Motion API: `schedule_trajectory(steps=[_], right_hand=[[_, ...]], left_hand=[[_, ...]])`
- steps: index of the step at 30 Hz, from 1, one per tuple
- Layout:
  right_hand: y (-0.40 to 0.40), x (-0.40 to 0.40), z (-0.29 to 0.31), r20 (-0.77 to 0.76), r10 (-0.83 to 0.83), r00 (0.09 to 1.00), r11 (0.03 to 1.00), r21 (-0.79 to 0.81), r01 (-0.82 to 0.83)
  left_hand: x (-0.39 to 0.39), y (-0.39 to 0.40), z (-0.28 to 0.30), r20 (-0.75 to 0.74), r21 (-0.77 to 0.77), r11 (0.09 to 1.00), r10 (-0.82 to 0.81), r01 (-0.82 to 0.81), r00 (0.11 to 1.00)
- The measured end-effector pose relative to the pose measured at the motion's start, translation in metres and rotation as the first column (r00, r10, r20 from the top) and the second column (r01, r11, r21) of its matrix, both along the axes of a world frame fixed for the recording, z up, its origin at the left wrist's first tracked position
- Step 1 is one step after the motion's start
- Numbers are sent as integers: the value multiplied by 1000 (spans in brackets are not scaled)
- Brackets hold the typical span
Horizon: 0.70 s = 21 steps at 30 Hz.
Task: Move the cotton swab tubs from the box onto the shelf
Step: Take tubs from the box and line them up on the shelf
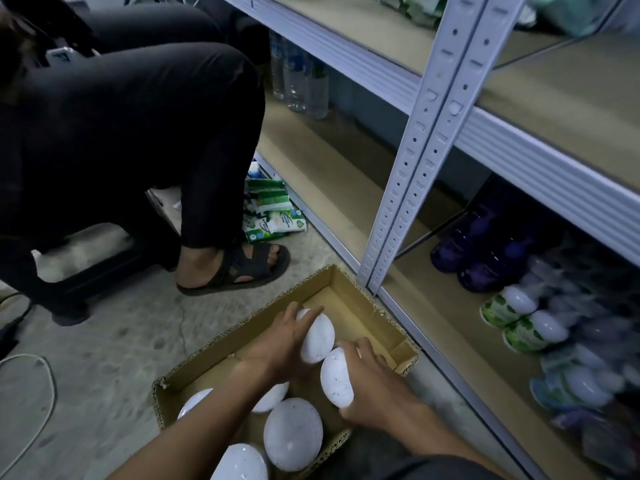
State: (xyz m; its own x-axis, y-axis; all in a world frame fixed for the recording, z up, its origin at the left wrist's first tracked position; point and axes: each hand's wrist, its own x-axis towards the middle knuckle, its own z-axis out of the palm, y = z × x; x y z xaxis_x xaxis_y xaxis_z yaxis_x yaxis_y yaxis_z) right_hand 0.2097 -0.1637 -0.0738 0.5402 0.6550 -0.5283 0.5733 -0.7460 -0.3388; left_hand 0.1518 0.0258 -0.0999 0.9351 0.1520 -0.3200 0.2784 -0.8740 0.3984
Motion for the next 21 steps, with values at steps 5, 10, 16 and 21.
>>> schedule_trajectory(steps=[5, 10, 16, 21], right_hand=[[-8, 16, 58, 60, -31, 998, 997, 68, 27], [-25, 26, 141, 116, -95, 989, 982, 175, 74], [-71, 29, 255, 229, -155, 961, 956, 280, 88], [-146, 18, 347, 354, -276, 893, 933, 321, 161]], left_hand=[[6, 0, 55, 54, 29, 999, -20, 18, 998], [15, -5, 138, 136, 96, 995, -21, 8, 991], [22, -44, 246, 337, 115, 993, -42, 3, 941], [33, -101, 327, 403, 56, 989, -150, 140, 903]])
